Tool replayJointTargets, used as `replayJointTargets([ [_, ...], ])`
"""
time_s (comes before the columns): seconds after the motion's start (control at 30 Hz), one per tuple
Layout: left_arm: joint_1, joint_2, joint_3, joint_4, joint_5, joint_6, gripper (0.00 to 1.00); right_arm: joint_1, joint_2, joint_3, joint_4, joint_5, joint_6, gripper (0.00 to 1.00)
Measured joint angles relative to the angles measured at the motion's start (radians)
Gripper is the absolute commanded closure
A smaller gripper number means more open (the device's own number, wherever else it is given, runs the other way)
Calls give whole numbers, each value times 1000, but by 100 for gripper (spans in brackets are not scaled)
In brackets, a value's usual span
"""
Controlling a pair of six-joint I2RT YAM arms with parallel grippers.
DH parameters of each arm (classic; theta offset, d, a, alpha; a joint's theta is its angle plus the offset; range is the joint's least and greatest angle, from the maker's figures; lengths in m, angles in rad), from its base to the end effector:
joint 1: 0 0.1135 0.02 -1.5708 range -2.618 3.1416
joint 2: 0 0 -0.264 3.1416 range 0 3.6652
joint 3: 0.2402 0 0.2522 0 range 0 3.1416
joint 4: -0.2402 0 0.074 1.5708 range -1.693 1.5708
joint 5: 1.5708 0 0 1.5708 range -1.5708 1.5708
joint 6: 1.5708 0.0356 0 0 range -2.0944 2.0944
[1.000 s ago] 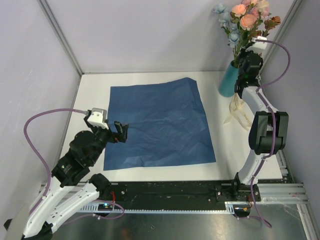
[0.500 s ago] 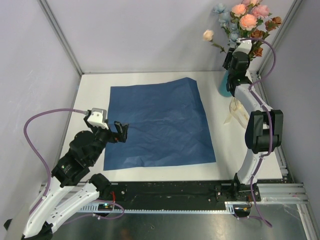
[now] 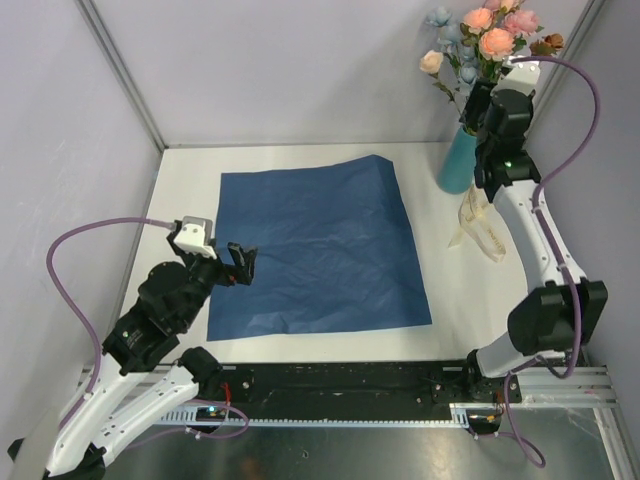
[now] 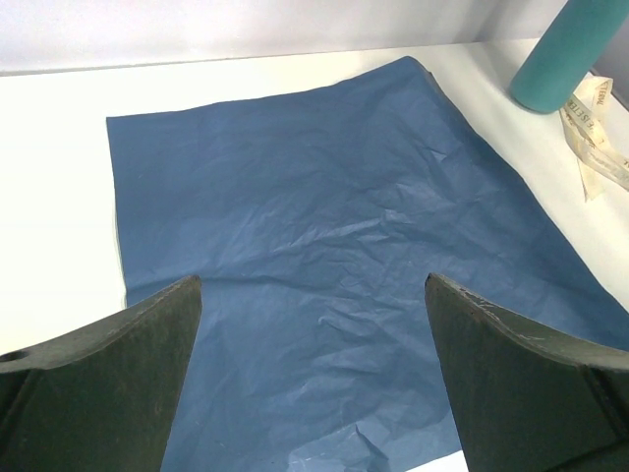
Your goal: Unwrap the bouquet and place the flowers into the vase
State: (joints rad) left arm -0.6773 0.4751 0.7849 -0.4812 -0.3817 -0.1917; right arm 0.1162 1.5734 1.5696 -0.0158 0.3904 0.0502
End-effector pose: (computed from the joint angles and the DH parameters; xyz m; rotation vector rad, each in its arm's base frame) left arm 0.0907 -0.0559 0.3478 0.1418 1.7338 -0.3075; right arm 0.3718 0.0298 0.4345 0.2513 1.5719 -0.1806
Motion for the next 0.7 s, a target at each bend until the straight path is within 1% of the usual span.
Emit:
replayJointTargets([
  [0.07, 0, -2, 0, 0, 0, 0, 0, 8, -50, -3, -42, -16, -6, 31],
  [0.17, 0, -5, 0, 0, 0, 0, 0, 40, -153, -54, -100, -49, -3, 23],
  [0.23, 0, -5, 0, 0, 0, 0, 0, 79, -243, -114, -140, -68, 7, 18],
  [0.33, 0, -7, 1, 0, 9, -2, 0, 154, -383, -203, -203, -91, 48, 12],
  [0.37, 0, -9, 2, 0, 16, -3, 0, 183, -435, -238, -225, -103, 71, 7],
  [0.4, 0, -12, 3, 0, 24, -8, 0, 213, -489, -272, -245, -121, 96, 4],
  [0.53, 0, -32, 13, 2, 60, -19, 0, 330, -692, -417, -301, -168, 202, 1],
  [0.7, 0, -64, 23, 24, 110, -38, 0, 447, -883, -583, -382, -170, 319, 1],
])
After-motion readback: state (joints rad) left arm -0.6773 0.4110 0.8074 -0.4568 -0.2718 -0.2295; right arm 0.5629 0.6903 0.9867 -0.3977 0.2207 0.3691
